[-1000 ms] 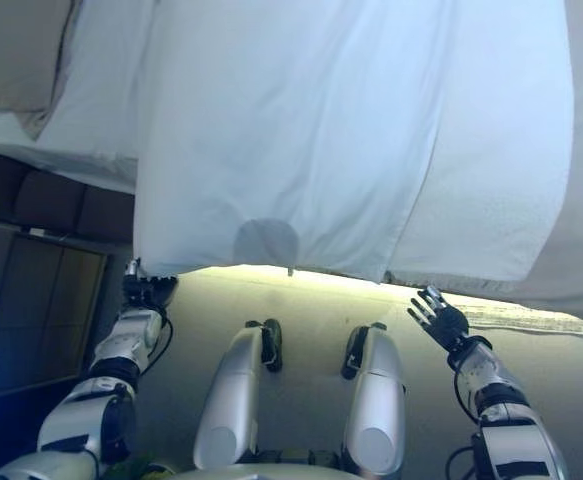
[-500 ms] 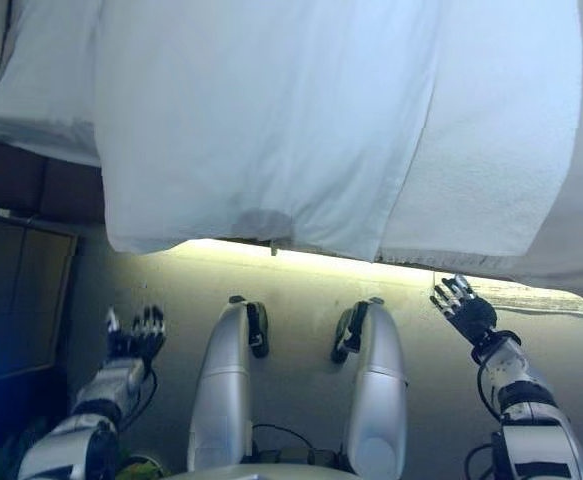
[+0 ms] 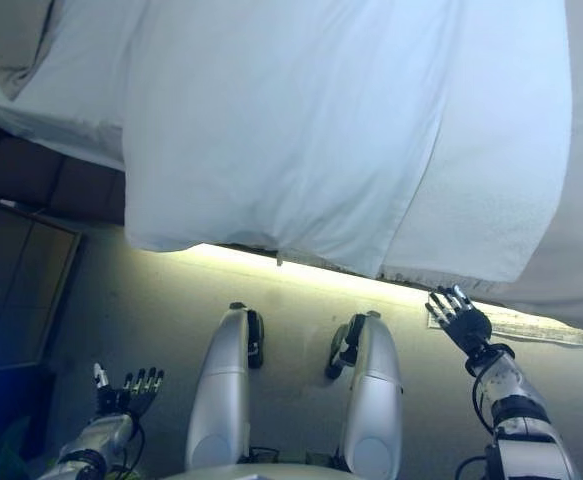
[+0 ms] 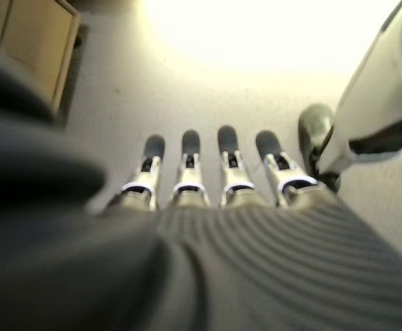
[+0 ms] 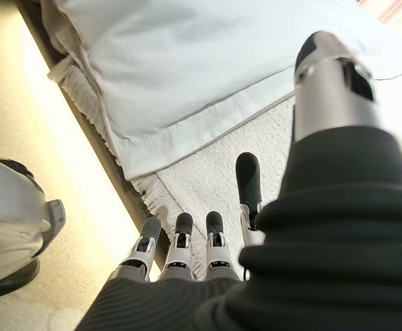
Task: Make the bed neatly
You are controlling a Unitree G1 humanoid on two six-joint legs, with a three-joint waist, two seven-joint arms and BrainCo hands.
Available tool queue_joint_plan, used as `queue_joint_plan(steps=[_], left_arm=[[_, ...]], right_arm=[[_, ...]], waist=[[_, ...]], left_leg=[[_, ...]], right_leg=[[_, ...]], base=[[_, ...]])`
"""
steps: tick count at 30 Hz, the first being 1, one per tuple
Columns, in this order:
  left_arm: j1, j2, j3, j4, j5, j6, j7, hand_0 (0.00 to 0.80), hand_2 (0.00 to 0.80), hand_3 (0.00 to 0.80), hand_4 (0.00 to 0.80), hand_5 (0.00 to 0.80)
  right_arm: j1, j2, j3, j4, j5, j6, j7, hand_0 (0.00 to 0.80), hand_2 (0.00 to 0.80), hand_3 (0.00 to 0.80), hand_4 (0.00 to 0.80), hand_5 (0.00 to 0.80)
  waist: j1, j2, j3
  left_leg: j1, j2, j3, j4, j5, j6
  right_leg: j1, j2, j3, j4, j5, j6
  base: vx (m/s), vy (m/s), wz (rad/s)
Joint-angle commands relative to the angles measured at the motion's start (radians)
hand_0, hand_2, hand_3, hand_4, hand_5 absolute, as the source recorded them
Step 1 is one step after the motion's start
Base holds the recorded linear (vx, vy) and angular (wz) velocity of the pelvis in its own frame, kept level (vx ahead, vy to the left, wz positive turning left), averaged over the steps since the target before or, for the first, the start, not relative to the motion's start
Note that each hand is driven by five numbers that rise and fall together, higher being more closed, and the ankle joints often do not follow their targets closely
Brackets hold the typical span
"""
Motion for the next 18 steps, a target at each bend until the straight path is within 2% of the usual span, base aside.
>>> queue_joint_plan(steps=[1, 2, 3, 6, 9, 10, 11, 16, 18], left_arm=[[0.042, 0.017, -0.035, -0.032, 0.147, -0.084, -0.054, 0.000, 0.000, 0.000, 0.000, 0.000], [0.043, 0.016, -0.040, -0.034, 0.155, -0.093, -0.048, 0.000, 0.000, 0.000, 0.000, 0.000], [0.041, 0.018, -0.060, -0.043, 0.226, -0.138, -0.038, 0.000, 0.000, 0.000, 0.000, 0.000], [0.032, 0.040, -0.156, -0.065, 0.458, -0.233, 0.023, 0.000, 0.000, 0.000, 0.000, 0.000], [0.038, 0.052, -0.219, -0.052, 0.633, -0.305, 0.047, 0.000, 0.000, 0.000, 0.000, 0.000], [0.042, 0.049, -0.262, -0.050, 0.747, -0.338, 0.078, 0.000, 0.000, 0.000, 0.000, 0.000], [0.043, 0.050, -0.287, -0.046, 0.794, -0.353, 0.090, 0.000, 0.000, 0.000, 0.000, 0.000], [0.053, 0.042, -0.384, -0.001, 1.051, -0.366, 0.187, 0.000, 0.000, 0.000, 0.000, 0.000], [0.054, 0.036, -0.432, 0.033, 1.160, -0.330, 0.222, 0.000, 0.000, 0.000, 0.000, 0.000]], right_arm=[[0.032, 0.020, -0.025, 0.015, -0.014, -0.025, 0.018, 0.000, 0.000, 0.000, 0.000, 0.000], [0.035, 0.022, -0.024, 0.016, -0.016, -0.026, 0.018, 0.000, 0.000, 0.000, 0.000, 0.000], [0.041, 0.030, -0.023, 0.024, -0.027, -0.029, 0.019, 0.000, 0.000, 0.000, 0.000, 0.000], [0.070, 0.055, -0.010, 0.046, -0.073, -0.035, 0.018, 0.000, 0.000, 0.000, 0.000, 0.000], [0.093, 0.069, 0.008, 0.094, -0.153, -0.065, 0.032, 0.000, 0.000, 0.000, 0.000, 0.000], [0.107, 0.077, 0.023, 0.118, -0.194, -0.086, 0.031, 0.000, 0.000, 0.000, 0.000, 0.000], [0.115, 0.080, 0.033, 0.133, -0.209, -0.097, 0.036, 0.000, 0.000, 0.000, 0.000, 0.000], [0.171, 0.107, 0.099, 0.183, -0.372, -0.142, 0.010, 0.000, 0.000, 0.000, 0.000, 0.000], [0.189, 0.127, 0.135, 0.217, -0.426, -0.152, -0.007, 0.000, 0.000, 0.000, 0.000, 0.000]], waist=[[0.030, 0.001, -0.073], [0.030, 0.001, -0.077], [0.031, -0.001, -0.083], [0.032, -0.005, -0.122], [0.033, -0.009, -0.154], [0.034, -0.009, -0.173], [0.033, -0.009, -0.182], [0.017, -0.005, -0.254], [0.009, -0.006, -0.280]], left_leg=[[0.148, -0.015, 0.061, -0.188, 0.072, 0.036], [0.166, -0.018, 0.056, -0.189, 0.048, 0.029], [0.186, -0.021, 0.066, -0.238, 0.091, 0.031], [0.305, -0.030, 0.080, -0.386, 0.143, 0.028], [0.406, -0.041, 0.085, -0.489, 0.173, 0.028], [0.455, -0.047, 0.085, -0.546, 0.193, 0.028], [0.485, -0.048, 0.087, -0.578, 0.204, 0.027], [0.660, -0.060, 0.111, -0.805, 0.284, 0.018], [0.736, -0.063, 0.120, -0.918, 0.318, 0.013]], right_leg=[[0.095, -0.022, 0.095, -0.227, 0.210, 0.113], [0.113, -0.020, 0.101, -0.227, 0.189, 0.125], [0.136, -0.022, 0.086, -0.275, 0.228, 0.118], [0.260, -0.017, 0.061, -0.410, 0.271, 0.129], [0.378, -0.008, 0.040, -0.534, 0.297, 0.133], [0.436, 0.003, 0.032, -0.603, 0.312, 0.133], [0.470, 0.010, 0.028, -0.642, 0.322, 0.134], [0.660, 0.053, 0.003, -0.895, 0.387, 0.145], [0.735, 0.068, -0.006, -1.007, 0.425, 0.160]], base=[[0.075, -0.089, 0.13], [0.065, -0.083, 0.12], [0.057, -0.081, 0.07], [0.113, -0.103, -0.05], [0.187, -0.091, -0.10], [0.201, -0.106, -0.05], [0.205, -0.110, -0.01], [0.212, -0.102, -0.08], [0.153, -0.113, -0.11]])
